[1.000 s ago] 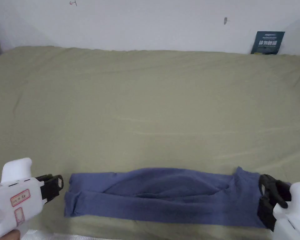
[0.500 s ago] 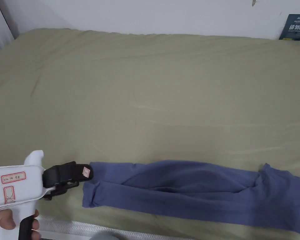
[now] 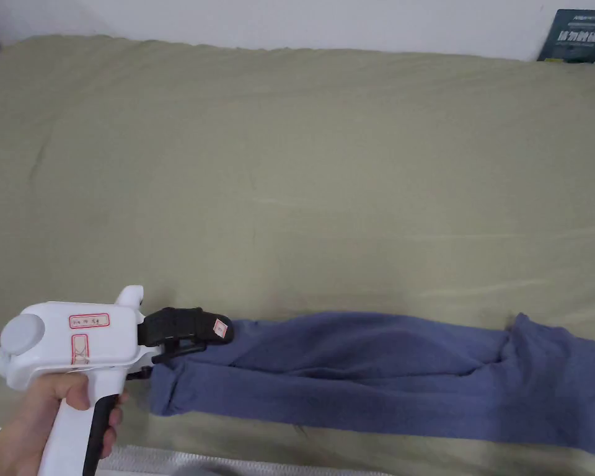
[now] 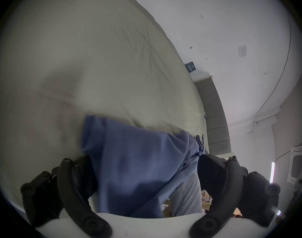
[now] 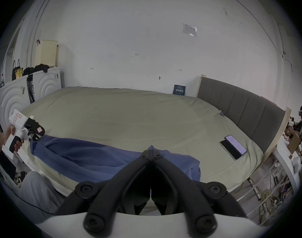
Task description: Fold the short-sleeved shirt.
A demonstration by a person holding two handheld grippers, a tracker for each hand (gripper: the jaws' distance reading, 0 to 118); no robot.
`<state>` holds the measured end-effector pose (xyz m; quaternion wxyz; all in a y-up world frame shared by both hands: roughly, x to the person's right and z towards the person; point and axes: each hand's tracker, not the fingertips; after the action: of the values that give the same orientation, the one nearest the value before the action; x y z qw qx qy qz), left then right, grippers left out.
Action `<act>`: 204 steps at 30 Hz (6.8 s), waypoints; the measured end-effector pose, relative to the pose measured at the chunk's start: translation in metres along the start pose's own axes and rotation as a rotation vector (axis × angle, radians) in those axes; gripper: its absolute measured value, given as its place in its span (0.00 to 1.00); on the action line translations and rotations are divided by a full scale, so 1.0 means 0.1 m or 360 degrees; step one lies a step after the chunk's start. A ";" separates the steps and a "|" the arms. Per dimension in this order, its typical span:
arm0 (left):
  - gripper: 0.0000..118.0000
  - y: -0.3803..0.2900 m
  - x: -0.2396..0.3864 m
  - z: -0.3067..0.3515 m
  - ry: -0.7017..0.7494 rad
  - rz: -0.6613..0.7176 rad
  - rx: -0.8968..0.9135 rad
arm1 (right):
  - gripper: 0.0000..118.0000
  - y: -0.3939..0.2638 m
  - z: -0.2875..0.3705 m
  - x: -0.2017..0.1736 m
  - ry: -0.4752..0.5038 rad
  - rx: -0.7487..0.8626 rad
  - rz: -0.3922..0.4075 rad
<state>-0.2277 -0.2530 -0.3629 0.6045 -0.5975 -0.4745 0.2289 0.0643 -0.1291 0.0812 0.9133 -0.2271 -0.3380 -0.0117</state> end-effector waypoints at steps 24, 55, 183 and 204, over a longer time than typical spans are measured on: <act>0.05 0.03 0.47 1.35 0.0727 0.0010 0.0447 | 0.00 0.11 -0.23 0.05 0.0089 0.0097 -0.0084; 0.90 -0.48 2.02 -1.52 0.1154 -0.0771 -0.0145 | 0.00 -0.32 -0.16 0.45 0.0074 -0.0109 -0.0263; 0.02 -0.31 1.46 -1.31 0.0143 -0.0390 -0.0195 | 0.00 -0.22 -0.67 0.20 0.0724 -0.0460 -0.0568; 0.99 0.11 0.48 -0.60 0.0062 -0.0194 -0.0234 | 0.00 -0.94 -2.49 -0.47 0.1850 -0.1064 -0.1602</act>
<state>-0.1522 -0.2413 -0.3488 0.5809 -0.6145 -0.5138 0.1446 0.1638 -0.3245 -0.0768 0.7124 -0.2657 0.1468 -0.6327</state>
